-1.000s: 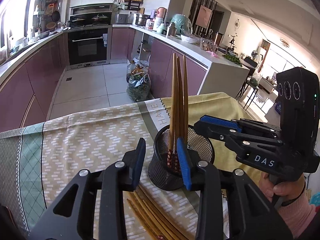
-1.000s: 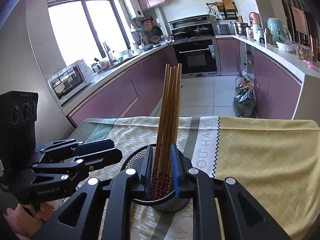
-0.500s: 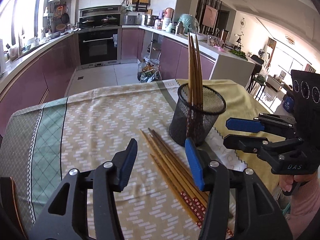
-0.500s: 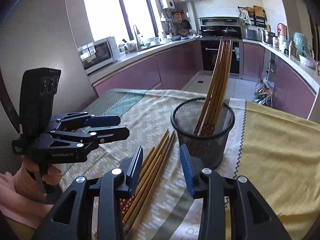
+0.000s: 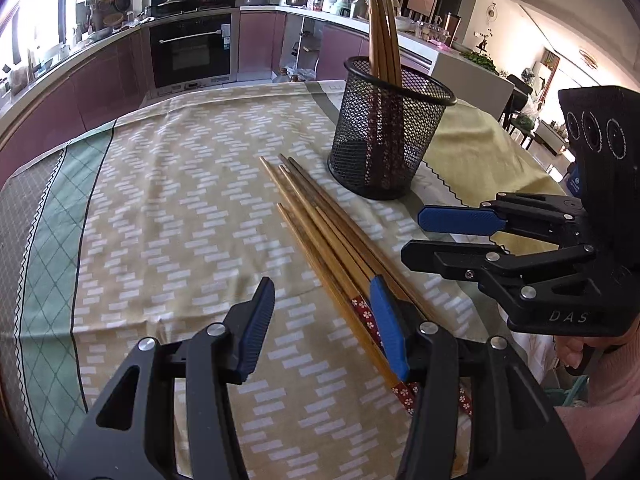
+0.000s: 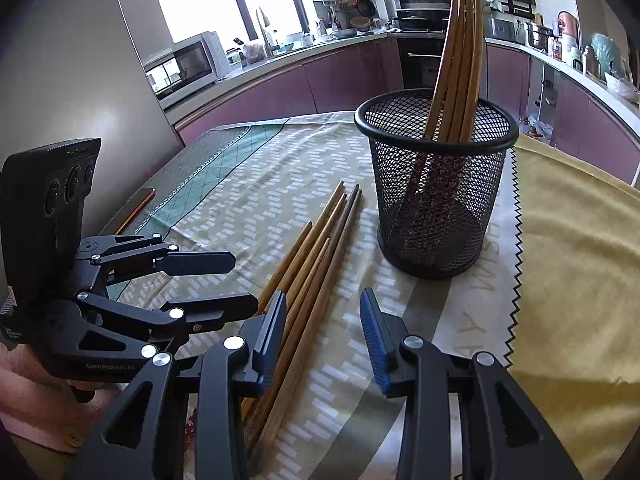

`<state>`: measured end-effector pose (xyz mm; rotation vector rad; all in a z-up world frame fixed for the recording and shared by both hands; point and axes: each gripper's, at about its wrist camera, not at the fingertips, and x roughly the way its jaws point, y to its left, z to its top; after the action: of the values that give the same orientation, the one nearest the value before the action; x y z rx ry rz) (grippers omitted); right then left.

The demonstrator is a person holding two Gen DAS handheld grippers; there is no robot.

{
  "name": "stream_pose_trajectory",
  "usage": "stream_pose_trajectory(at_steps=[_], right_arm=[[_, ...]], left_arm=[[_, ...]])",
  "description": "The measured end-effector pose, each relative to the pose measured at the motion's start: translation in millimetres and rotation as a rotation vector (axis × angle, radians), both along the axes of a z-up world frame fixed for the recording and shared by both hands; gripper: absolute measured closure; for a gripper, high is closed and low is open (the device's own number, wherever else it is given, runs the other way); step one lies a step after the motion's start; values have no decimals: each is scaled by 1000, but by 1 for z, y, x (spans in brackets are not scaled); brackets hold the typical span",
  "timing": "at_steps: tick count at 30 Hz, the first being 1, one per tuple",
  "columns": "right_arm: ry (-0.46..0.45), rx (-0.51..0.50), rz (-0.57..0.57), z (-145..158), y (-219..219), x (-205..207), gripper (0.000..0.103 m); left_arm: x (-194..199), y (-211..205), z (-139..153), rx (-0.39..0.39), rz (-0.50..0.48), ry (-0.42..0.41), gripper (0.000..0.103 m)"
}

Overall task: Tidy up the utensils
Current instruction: 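Grasp a chopstick with the left tool while the right tool grasps another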

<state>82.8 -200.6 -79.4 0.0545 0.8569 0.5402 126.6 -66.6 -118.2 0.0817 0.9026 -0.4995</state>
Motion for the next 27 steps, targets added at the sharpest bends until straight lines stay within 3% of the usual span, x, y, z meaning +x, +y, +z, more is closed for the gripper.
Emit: stream_pose_trajectory(at_steps=[27], right_arm=[[27,-52,-21,-16,6,-3,67]], left_arm=[[-7,1,-8,35,20,14,55]])
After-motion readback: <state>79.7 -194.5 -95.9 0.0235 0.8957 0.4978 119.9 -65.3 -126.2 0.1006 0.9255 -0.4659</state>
